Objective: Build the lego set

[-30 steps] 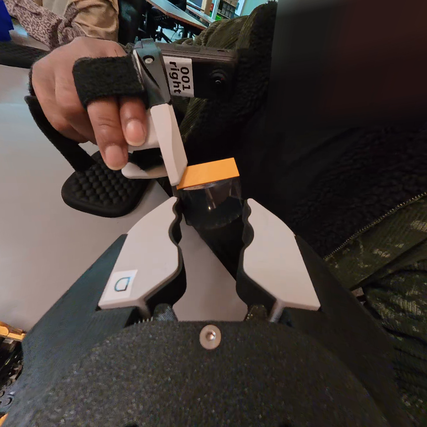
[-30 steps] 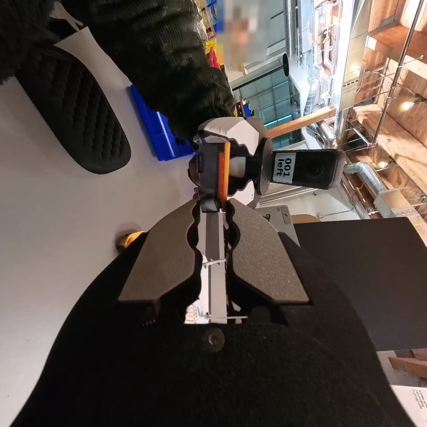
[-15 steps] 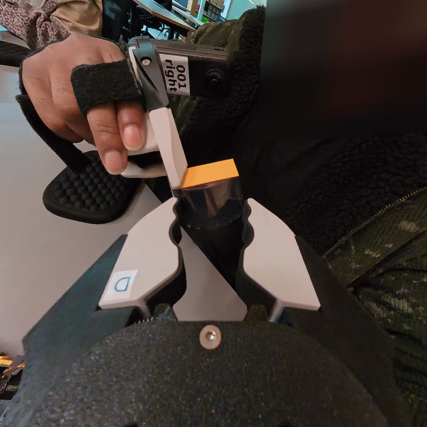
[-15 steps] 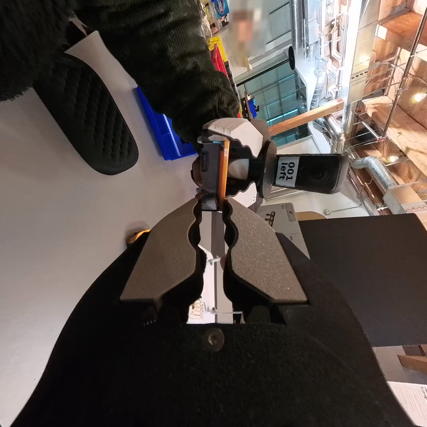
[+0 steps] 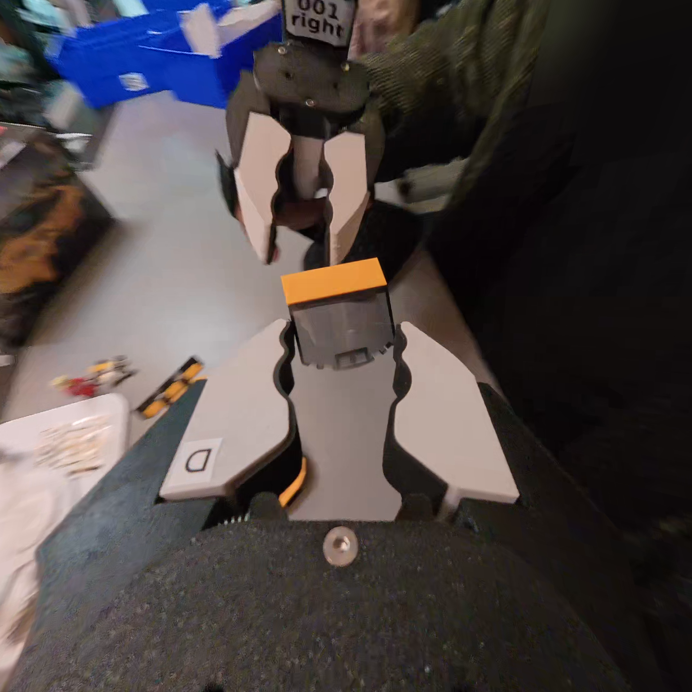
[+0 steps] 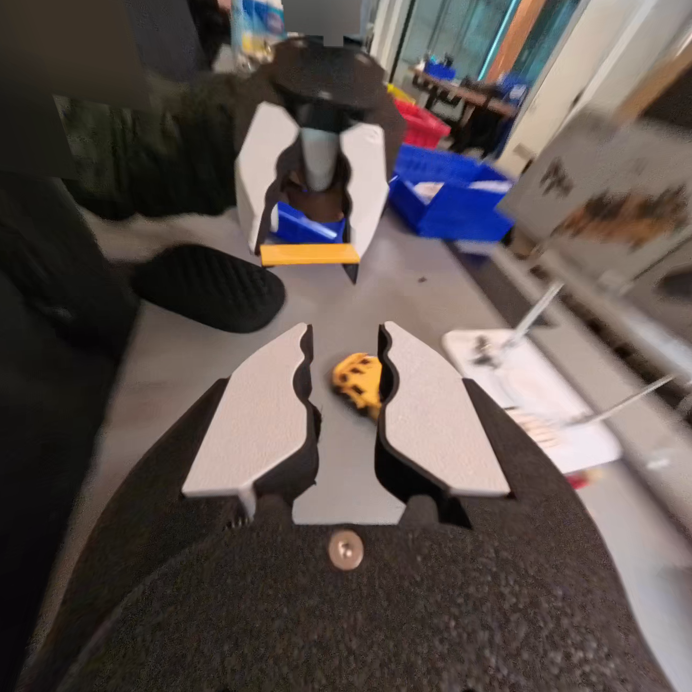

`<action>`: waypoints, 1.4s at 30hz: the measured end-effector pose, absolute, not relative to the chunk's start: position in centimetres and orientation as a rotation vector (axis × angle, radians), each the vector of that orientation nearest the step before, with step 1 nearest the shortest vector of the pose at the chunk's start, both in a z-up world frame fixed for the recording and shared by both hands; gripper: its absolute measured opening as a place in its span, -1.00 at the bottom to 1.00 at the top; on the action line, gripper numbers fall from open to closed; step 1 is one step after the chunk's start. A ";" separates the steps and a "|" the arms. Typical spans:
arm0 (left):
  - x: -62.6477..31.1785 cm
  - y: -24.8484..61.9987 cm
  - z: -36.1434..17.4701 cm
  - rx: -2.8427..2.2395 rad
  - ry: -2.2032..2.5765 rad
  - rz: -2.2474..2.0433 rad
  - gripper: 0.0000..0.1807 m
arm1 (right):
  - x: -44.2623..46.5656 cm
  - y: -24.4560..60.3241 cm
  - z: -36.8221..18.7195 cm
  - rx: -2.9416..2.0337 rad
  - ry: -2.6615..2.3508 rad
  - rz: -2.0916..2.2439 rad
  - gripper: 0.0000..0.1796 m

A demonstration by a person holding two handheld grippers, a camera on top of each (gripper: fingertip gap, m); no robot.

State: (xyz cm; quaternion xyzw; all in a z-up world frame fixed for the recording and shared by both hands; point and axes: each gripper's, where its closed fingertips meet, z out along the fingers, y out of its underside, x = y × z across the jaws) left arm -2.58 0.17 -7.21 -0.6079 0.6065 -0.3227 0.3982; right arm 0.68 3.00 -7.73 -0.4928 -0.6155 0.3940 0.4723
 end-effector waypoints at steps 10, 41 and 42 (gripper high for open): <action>-3.0 2.8 -10.5 -1.307 1.460 0.121 -0.44 | -1.6 2.4 -8.8 -1.562 -1.392 1.632 -0.62; -2.5 1.1 -7.5 -0.702 1.369 0.796 -0.76 | -3.0 0.5 -6.0 -1.013 -1.393 1.130 -0.82; -2.6 1.2 -7.4 -0.711 1.359 0.789 -0.78 | -3.0 0.5 -6.0 -0.996 -1.400 1.096 -0.82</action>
